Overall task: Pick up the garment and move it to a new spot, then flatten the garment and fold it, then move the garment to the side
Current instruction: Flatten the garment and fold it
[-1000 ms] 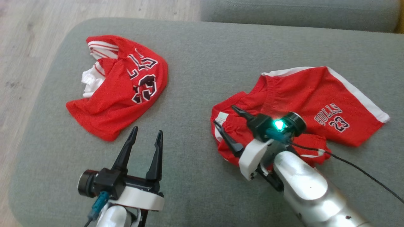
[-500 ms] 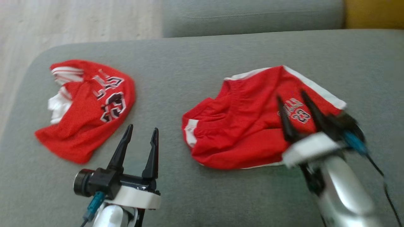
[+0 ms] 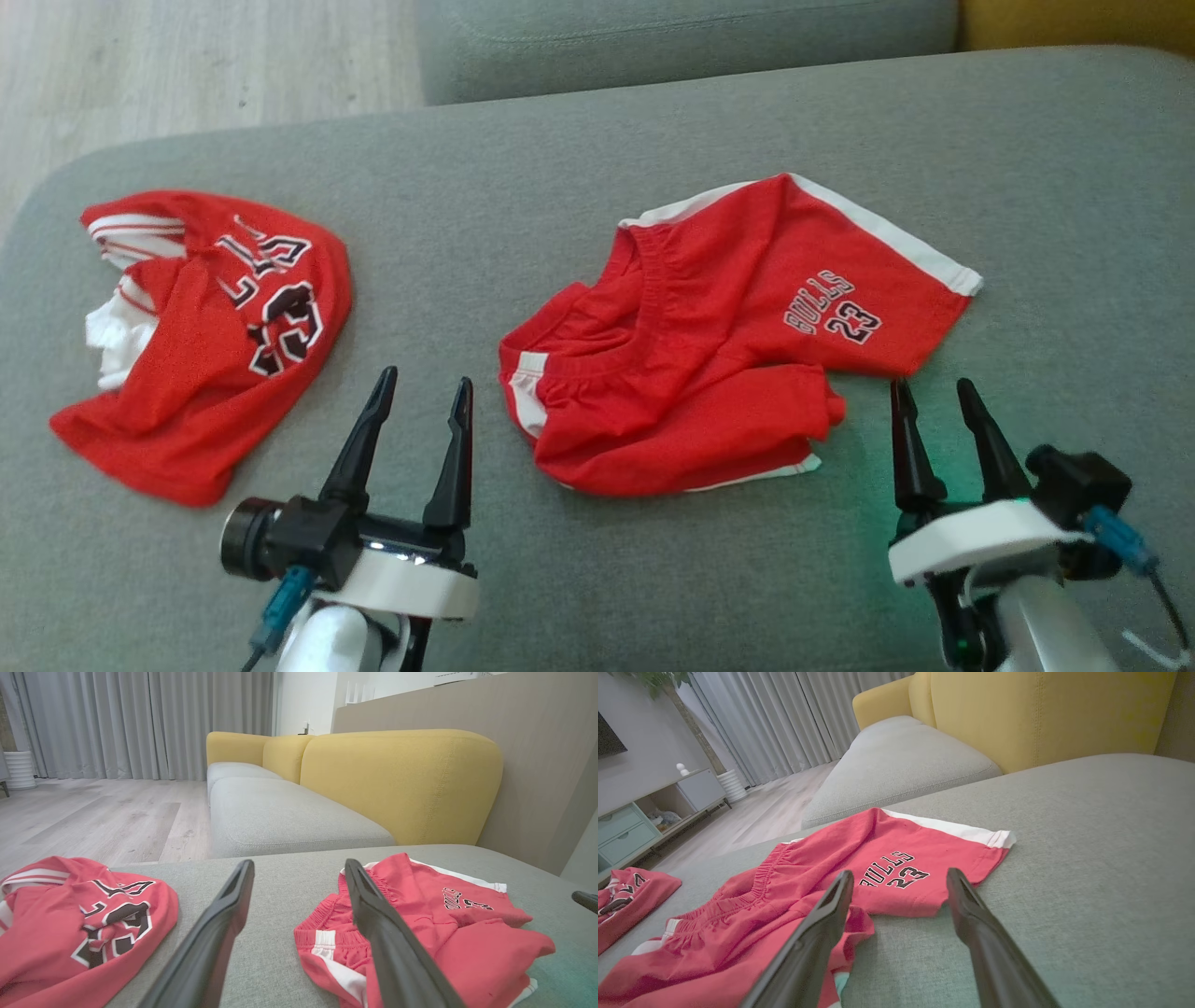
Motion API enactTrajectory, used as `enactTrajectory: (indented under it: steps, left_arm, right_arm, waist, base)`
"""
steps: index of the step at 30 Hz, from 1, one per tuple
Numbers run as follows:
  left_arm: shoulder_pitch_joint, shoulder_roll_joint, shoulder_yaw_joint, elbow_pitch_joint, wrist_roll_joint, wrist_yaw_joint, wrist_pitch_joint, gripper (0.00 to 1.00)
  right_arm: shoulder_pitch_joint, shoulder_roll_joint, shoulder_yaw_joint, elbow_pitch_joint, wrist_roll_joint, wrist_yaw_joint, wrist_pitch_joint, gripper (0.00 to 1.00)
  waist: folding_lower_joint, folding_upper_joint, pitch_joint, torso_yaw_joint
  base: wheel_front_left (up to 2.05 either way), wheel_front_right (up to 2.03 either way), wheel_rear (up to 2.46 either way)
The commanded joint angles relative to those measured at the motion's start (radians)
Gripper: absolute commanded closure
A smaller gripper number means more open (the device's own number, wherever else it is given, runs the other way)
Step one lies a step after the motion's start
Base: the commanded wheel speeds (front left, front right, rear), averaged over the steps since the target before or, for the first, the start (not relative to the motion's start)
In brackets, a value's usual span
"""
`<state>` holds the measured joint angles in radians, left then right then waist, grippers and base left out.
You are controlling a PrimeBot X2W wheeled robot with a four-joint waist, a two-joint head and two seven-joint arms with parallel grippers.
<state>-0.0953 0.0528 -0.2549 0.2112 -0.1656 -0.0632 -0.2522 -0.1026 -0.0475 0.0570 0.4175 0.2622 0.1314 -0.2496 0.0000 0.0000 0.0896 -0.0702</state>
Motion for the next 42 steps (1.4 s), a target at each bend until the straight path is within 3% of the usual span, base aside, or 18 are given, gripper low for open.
enactTrajectory:
  steps: [1, 16, 17, 18, 22, 26, 33, 39, 40, 41, 42]
  left_arm:
    - [-0.035, -0.001, 0.035, -0.03, 0.008, -0.004, -0.01, 0.0]
    - [-0.058, -0.002, 0.028, -0.018, 0.009, -0.011, -0.01, 0.0]
    - [-0.059, -0.002, 0.03, -0.018, 0.008, -0.011, -0.01, 0.0]
    - [-0.059, -0.002, 0.032, -0.018, 0.008, -0.01, -0.01, 0.0]
    - [-0.054, -0.002, 0.041, -0.016, 0.008, -0.006, -0.01, 0.0]
    - [-0.046, -0.002, 0.046, -0.02, 0.009, -0.004, -0.01, 0.0]
    - [-0.044, -0.002, 0.043, -0.029, 0.005, -0.001, -0.01, 0.0]
    - [-0.046, -0.002, 0.035, -0.031, -0.003, 0.003, -0.01, 0.0]
    - [-0.047, -0.002, 0.032, -0.031, -0.005, 0.004, -0.01, 0.0]
    - [-0.047, -0.002, 0.03, -0.031, -0.007, 0.005, -0.01, 0.0]
    - [-0.048, -0.003, 0.027, -0.031, -0.009, 0.006, -0.01, 0.0]
  right_arm:
    - [-0.055, -0.003, 0.029, -0.015, 0.031, -0.001, 0.002, 0.0]
    - [-0.198, -0.003, 0.161, 0.222, 0.272, -0.001, 0.198, 0.0]
    - [-0.209, -0.003, 0.186, 0.239, 0.28, -0.001, 0.197, 0.56]
    - [-0.215, -0.003, 0.19, 0.244, 0.274, -0.001, 0.184, 1.0]
    - [-0.235, -0.003, 0.167, 0.263, 0.226, -0.001, 0.128, 1.0]
    - [-0.249, -0.006, 0.068, 0.269, 0.138, -0.001, 0.105, 1.0]
    - [-0.261, -0.082, -0.167, 0.226, -0.001, -0.001, 0.177, 1.0]
    - [-0.288, -0.1, -0.312, 0.207, -0.109, -0.001, 0.258, 1.0]
    - [-0.29, -0.106, -0.329, 0.206, -0.146, -0.001, 0.259, 0.95]
    - [-0.295, -0.107, -0.351, 0.201, -0.179, -0.001, 0.251, 0.15]
    - [-0.3, -0.1, -0.372, 0.196, -0.207, -0.001, 0.244, 0.0]
  waist:
    - [0.0, 0.0, 0.009, 0.014]
    - [0.0, 0.0, 0.056, 0.096]
    - [0.0, 0.0, 0.056, 0.099]
    - [0.0, 0.0, 0.055, 0.098]
    - [0.0, 0.0, 0.044, 0.083]
    - [0.0, 0.0, 0.03, 0.06]
    - [0.0, 0.0, 0.021, 0.037]
    - [0.0, 0.0, 0.023, 0.037]
    - [0.0, 0.0, 0.023, 0.039]
    - [0.0, 0.0, 0.023, 0.041]
    - [0.0, 0.0, 0.023, 0.043]
  base:
    - [0.0, 0.0, 0.0]
    - [0.0, 0.0, 0.0]
    - [0.0, 0.0, 0.0]
    - [0.0, 0.0, 0.0]
    - [0.0, 0.0, 0.0]
    - [0.0, 0.0, 0.0]
    - [0.0, 0.0, 0.0]
    - [0.0, 0.0, 0.0]
    - [0.0, 0.0, 0.0]
    - [0.0, 0.0, 0.0]
    - [0.0, 0.0, 0.0]
